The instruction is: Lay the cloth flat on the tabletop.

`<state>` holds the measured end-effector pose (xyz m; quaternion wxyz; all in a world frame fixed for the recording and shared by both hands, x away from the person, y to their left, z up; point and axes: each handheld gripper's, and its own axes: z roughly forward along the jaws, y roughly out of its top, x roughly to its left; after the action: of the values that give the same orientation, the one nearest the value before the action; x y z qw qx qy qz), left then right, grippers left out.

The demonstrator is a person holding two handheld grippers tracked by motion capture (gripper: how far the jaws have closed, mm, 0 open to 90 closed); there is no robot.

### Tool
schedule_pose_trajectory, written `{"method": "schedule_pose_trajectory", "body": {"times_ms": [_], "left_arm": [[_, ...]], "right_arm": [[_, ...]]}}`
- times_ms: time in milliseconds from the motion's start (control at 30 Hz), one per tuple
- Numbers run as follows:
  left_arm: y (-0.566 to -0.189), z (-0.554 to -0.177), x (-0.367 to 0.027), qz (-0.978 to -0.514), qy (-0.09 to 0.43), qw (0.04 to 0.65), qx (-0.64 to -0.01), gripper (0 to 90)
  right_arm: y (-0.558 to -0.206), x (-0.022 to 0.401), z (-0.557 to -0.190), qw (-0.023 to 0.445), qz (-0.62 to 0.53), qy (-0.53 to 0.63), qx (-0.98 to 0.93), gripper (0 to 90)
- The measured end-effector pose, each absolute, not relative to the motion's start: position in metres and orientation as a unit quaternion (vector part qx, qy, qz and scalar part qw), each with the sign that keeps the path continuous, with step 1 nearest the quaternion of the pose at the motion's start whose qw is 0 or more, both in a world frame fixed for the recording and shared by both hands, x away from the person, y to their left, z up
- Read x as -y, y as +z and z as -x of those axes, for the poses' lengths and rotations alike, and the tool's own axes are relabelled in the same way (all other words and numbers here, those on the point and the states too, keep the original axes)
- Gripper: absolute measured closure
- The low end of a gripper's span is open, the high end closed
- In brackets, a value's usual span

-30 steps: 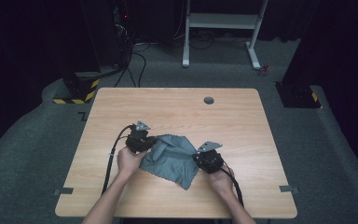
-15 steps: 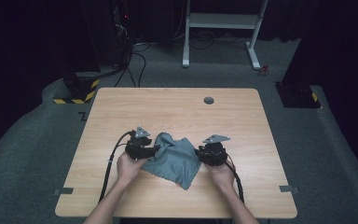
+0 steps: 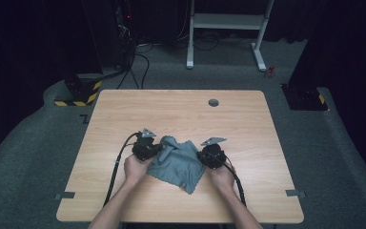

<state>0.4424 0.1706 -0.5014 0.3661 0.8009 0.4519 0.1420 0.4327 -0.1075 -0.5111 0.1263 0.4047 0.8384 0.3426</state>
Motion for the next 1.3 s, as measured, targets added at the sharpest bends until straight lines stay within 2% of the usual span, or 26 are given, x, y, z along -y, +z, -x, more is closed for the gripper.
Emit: {"method": "schedule_pose_trajectory", "body": {"times_ms": [233, 333, 433, 467, 500, 567, 700, 833, 1067, 1200, 1300], "left_arm": [[-0.487, -0.444, -0.192, -0.775, 0.153, 0.392, -0.471, 89.7], [-0.490, -0.448, -0.196, -0.763, 0.167, 0.386, -0.491, 89.6], [-0.500, -0.455, -0.192, -0.753, 0.165, 0.380, -0.511, 87.2], [-0.503, -0.456, -0.191, -0.753, 0.156, 0.380, -0.514, 79.3], [-0.505, -0.456, -0.189, -0.754, 0.148, 0.381, -0.514, 79.3], [-0.504, -0.450, -0.185, -0.763, 0.142, 0.384, -0.501, 60.2], [-0.488, -0.429, -0.181, -0.779, 0.163, 0.396, -0.458, 49.1], [-0.491, -0.406, -0.178, -0.790, 0.165, 0.400, -0.434, 47.2], [-0.519, -0.403, -0.180, -0.788, 0.149, 0.389, -0.454, 47.1], [-0.524, -0.402, -0.180, -0.789, 0.165, 0.383, -0.451, 46.9], [-0.525, -0.402, -0.178, -0.793, 0.182, 0.378, -0.442, 46.4]], "right_arm": [[-0.486, 0.121, -0.434, 0.167, -0.403, 0.349, -0.830, 89.9], [-0.475, 0.124, -0.435, 0.184, -0.404, 0.351, -0.824, 89.9], [-0.480, 0.117, -0.438, 0.198, -0.396, 0.333, -0.833, 89.8], [-0.489, 0.112, -0.440, 0.198, -0.394, 0.315, -0.841, 89.5], [-0.489, 0.112, -0.440, 0.198, -0.394, 0.315, -0.841, 89.5], [-0.497, 0.111, -0.440, 0.190, -0.395, 0.314, -0.842, 89.0], [-0.497, 0.114, -0.439, 0.187, -0.399, 0.326, -0.836, 88.4], [-0.492, 0.108, -0.437, 0.195, -0.387, 0.334, -0.837, 89.2], [-0.502, 0.081, -0.434, 0.178, -0.329, 0.317, -0.872, 83.9], [-0.496, 0.094, -0.432, 0.166, -0.354, 0.345, -0.853, 80.9], [-0.488, 0.106, -0.434, 0.174, -0.372, 0.353, -0.841, 80.1]]}}
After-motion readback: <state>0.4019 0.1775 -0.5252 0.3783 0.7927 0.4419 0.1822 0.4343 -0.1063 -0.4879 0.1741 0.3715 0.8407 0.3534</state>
